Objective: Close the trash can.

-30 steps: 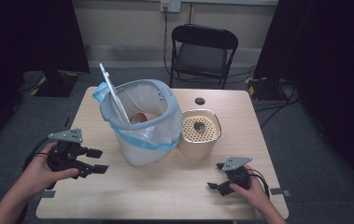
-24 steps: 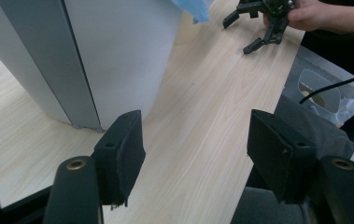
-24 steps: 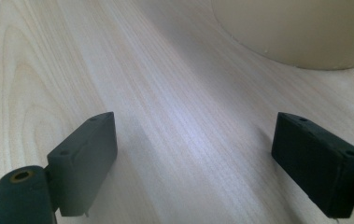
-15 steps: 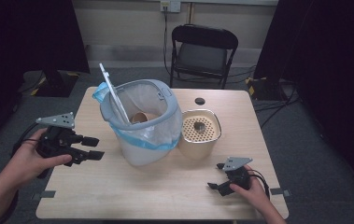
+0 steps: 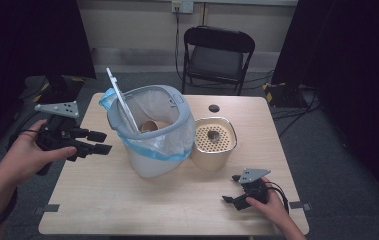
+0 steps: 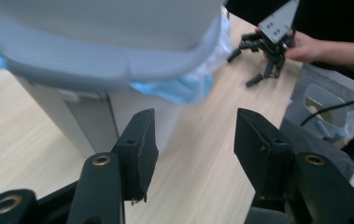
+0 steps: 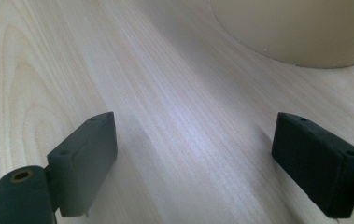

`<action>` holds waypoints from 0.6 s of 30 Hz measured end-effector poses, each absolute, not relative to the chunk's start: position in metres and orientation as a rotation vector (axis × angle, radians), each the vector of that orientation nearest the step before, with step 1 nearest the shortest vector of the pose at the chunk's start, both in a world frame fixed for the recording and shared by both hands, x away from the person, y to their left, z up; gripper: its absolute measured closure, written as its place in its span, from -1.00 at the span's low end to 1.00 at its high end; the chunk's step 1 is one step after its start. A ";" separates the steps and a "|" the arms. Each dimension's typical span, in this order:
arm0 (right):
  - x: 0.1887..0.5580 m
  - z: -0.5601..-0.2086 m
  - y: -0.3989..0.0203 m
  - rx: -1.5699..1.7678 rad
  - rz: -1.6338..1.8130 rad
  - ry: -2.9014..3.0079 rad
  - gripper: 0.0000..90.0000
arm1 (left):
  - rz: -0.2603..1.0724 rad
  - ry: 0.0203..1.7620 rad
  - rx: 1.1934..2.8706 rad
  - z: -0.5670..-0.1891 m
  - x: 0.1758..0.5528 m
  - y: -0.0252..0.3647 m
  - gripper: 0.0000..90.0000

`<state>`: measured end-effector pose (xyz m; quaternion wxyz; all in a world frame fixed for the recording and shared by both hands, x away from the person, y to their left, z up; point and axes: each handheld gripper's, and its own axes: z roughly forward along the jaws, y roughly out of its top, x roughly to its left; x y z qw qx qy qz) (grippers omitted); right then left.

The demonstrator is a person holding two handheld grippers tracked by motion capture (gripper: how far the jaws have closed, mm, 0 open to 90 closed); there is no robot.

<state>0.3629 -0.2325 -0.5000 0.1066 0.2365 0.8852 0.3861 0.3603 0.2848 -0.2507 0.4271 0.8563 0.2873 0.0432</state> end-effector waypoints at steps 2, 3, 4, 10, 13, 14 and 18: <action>0.363 -0.500 -0.232 0.697 1.137 2.607 -0.70 | 0.112 0.720 2.116 -0.245 0.362 0.286 0.15; 0.363 -0.500 -0.232 0.698 1.137 2.606 -0.70 | 0.108 0.730 2.104 -0.243 0.363 0.286 0.17; 0.363 -0.500 -0.232 0.699 1.136 2.605 -0.70 | 0.117 0.739 2.104 -0.240 0.365 0.287 0.20; 0.362 -0.500 -0.233 0.700 1.136 2.604 -0.70 | 0.138 0.748 2.093 -0.231 0.372 0.284 0.36; 0.362 -0.500 -0.233 0.701 1.136 2.607 -0.70 | 0.146 0.745 2.093 -0.226 0.375 0.281 0.45; 0.362 -0.500 -0.233 0.700 1.135 2.607 -0.70 | 0.144 0.750 2.090 -0.226 0.376 0.280 0.48; 0.362 -0.500 -0.233 0.700 1.135 2.607 -0.70 | 0.150 0.752 2.067 -0.224 0.380 0.275 0.56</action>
